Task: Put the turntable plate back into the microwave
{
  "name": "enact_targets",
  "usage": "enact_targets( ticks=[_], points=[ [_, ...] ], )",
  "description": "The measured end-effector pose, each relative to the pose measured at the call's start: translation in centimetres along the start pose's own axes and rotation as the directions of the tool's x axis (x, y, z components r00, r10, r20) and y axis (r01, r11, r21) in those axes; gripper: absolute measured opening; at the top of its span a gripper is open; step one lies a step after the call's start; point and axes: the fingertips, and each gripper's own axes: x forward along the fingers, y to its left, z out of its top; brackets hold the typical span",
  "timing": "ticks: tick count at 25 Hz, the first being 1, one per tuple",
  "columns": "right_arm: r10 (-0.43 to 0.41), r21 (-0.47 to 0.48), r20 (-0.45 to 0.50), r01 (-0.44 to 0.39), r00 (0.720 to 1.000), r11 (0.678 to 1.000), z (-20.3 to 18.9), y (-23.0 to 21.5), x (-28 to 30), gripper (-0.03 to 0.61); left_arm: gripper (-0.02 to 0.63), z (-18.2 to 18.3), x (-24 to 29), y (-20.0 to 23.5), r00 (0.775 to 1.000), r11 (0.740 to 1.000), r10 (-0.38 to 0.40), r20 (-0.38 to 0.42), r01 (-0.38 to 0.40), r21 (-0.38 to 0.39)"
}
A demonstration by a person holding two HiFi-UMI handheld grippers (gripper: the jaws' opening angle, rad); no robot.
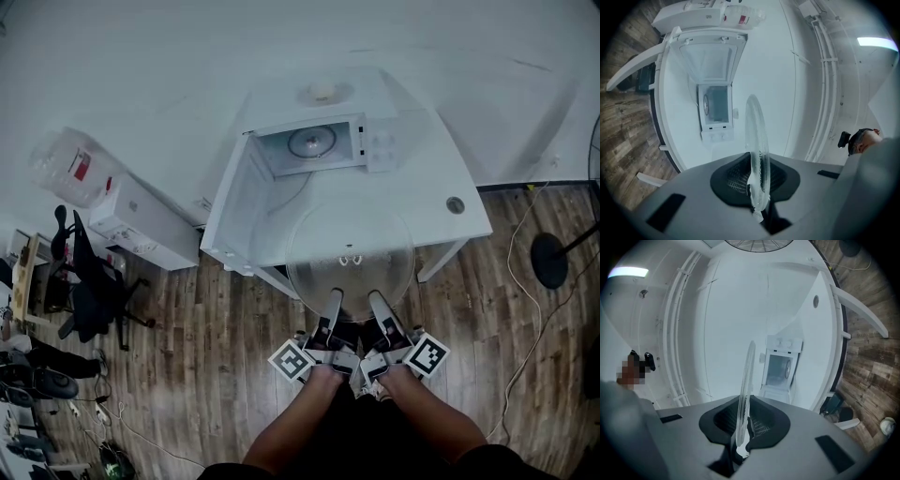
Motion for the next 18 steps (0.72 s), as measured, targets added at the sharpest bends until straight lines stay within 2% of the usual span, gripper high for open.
enact_targets(
  ticks=[8,14,18],
  points=[
    [-0.012,-0.009,-0.015,0.012,1.000,1.000,1.8,-2.7,6.2,0.056,0.044,4.0,4.9,3.1,1.000,1.000,0.003,0.009,-0.003,-0.016],
    [-0.039,-0.009,-0.022,0.039,0.999,0.999,2.4,-4.9,11.8,0.057,0.044,8.1,8.6,5.4,1.000,0.998,0.016,0.017,-0.015,-0.059],
    [-0.060,0.001,-0.011,0.060,0.998,0.998,2.6,-6.4,14.7,0.057,0.044,10.5,10.6,6.8,1.000,0.998,0.028,-0.001,-0.028,-0.064]
  ],
)
